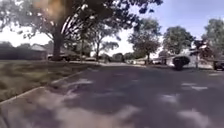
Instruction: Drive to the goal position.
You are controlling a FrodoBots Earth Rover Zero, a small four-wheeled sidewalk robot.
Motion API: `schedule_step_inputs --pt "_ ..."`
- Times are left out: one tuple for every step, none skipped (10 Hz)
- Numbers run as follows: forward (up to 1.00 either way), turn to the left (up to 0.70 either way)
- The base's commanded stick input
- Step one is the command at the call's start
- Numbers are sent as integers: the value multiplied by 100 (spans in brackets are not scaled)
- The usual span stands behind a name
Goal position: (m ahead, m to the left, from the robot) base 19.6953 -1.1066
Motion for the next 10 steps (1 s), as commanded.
schedule_step_inputs --pt "100 0" --pt "100 0" --pt "100 0" --pt "100 0" --pt "100 0" --pt "100 0" --pt "100 0" --pt "100 0" --pt "100 -1" --pt "100 -20"
